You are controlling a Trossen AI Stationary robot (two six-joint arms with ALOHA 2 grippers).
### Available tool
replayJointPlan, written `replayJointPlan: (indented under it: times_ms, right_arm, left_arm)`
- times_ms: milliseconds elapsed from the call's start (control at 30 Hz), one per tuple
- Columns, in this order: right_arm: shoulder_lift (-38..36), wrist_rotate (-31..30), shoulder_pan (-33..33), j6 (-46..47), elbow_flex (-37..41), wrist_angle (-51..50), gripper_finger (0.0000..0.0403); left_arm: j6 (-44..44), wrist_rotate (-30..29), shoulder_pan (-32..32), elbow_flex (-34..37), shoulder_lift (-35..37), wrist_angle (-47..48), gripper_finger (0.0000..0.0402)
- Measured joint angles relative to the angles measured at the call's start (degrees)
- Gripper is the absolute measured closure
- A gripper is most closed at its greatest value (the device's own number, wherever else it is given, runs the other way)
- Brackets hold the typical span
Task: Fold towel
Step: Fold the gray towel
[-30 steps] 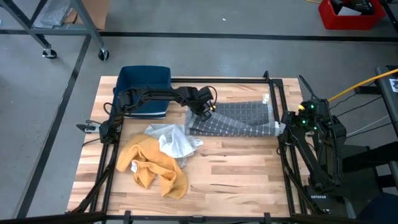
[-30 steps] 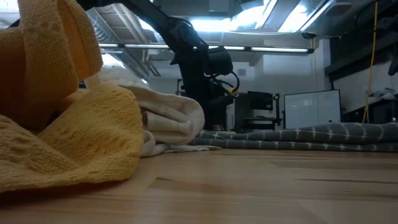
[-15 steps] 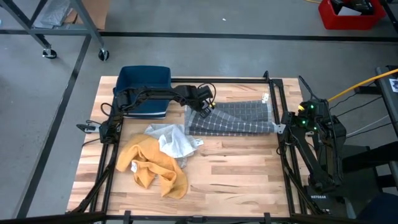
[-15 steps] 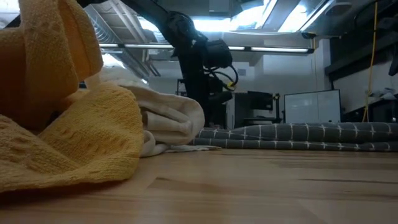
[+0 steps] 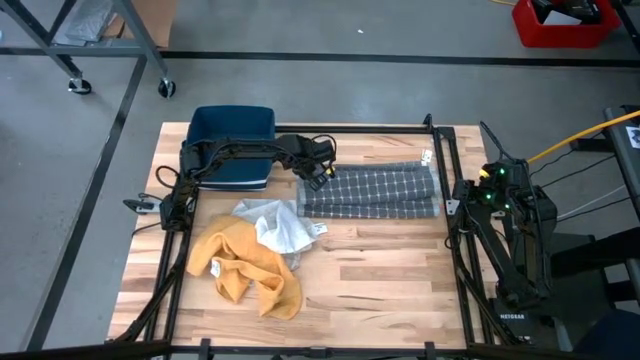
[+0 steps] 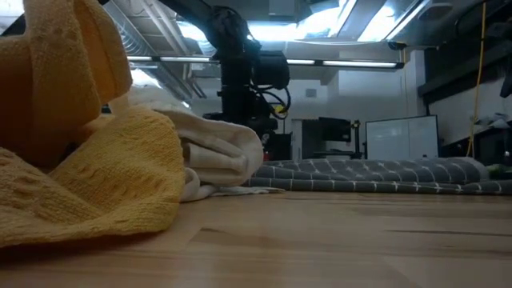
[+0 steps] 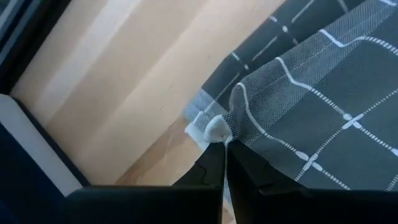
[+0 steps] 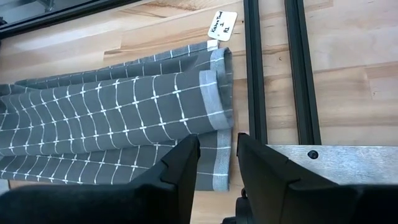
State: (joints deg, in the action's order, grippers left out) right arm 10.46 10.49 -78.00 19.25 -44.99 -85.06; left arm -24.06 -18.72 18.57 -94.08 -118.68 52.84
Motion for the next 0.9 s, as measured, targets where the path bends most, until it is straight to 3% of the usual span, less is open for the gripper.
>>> replayJointPlan:
  times_ms: [267,600,900]
  right_arm:
    - [0.0,0.3,0.0,-0.8,0.0,-0.1,0.0281]
    - [0.0,2.1,0.0,-4.1,-0.1,-0.8,0.0278]
    - [0.0,5.6,0.0,-10.1,-0.3,-2.2,0.0278]
  left_arm:
    - [2.9,0.0,-0.2,0.0,-0.2,-5.2,0.038]
    - [5.0,0.0,-0.1,0.0,-0.3,-6.5,0.0284]
    - [4.4,0.0,2.4,0.0,-0.3,-7.0,0.0245]
